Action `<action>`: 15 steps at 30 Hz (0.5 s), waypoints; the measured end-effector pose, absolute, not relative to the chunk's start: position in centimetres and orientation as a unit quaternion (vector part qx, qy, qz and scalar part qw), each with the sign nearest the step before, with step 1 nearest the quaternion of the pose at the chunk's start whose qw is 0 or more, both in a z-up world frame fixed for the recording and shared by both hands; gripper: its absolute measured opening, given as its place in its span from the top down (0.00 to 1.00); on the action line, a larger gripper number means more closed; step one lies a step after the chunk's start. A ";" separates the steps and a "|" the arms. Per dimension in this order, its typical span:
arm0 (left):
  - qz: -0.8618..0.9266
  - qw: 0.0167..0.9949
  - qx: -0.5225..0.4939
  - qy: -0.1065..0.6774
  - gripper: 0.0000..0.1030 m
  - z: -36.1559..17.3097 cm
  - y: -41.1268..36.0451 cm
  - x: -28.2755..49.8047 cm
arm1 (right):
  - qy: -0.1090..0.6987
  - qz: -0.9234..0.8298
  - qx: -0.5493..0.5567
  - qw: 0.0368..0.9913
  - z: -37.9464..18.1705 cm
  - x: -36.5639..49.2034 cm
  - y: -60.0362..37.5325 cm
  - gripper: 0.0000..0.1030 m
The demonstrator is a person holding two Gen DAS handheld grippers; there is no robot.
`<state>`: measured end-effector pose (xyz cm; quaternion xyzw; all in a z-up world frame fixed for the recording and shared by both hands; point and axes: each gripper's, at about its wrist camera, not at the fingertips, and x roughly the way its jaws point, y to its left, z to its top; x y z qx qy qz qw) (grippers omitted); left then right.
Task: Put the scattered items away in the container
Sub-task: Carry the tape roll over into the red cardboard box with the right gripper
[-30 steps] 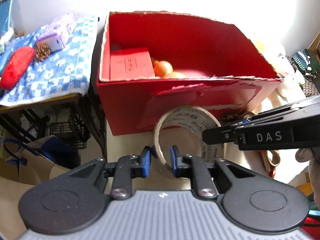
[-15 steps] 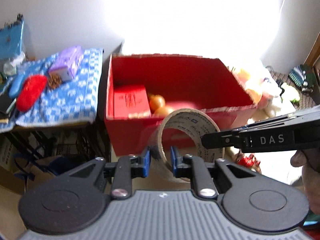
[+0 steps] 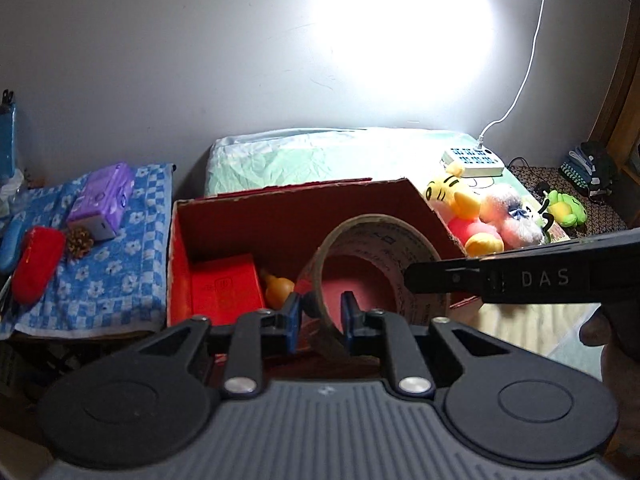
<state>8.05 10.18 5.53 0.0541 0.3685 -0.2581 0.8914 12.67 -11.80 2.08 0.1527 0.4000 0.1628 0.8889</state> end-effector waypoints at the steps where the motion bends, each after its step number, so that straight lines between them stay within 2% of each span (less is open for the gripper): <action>1: -0.258 0.891 0.056 0.369 0.85 5.4 9.8 8.4 | 0.398 0.159 0.154 0.890 2.0 13.0 -12.0 0.86; 9: -0.269 0.881 0.056 0.386 0.87 4.2 7.6 12.0 | 0.400 0.128 0.162 0.893 0.6 15.7 -13.5 0.87; 15: -0.269 0.861 0.070 0.426 0.87 0.9 5.4 14.5 | 0.434 0.098 0.188 0.876 -2.3 17.8 -14.9 0.87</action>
